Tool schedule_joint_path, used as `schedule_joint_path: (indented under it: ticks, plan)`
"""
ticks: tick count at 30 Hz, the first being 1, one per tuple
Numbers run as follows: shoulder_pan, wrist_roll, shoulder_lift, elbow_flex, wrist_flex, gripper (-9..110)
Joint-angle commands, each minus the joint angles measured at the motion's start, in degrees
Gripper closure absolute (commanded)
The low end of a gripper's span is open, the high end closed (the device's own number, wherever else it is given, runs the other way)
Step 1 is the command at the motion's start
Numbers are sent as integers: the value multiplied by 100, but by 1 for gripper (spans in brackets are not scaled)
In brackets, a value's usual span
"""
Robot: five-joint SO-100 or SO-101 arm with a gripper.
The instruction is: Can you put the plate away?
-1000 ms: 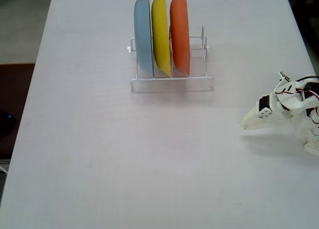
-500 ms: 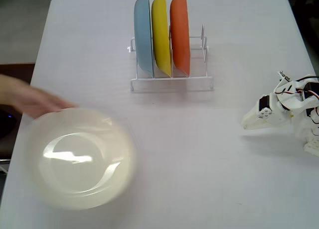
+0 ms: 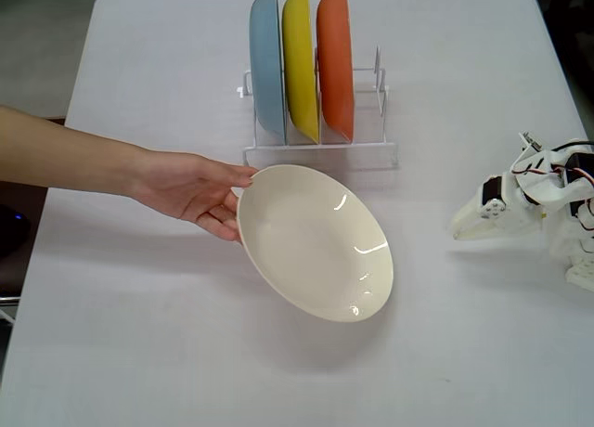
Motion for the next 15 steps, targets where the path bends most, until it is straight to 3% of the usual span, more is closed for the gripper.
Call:
schedule_joint_path:
  ticks: [1,10,15]
  plan:
    - [26,62,-9,-316,0,102]
    - [-70,9,-9,-387,-9,102]
    - [-44,-193,-756,-1187,-114,102]
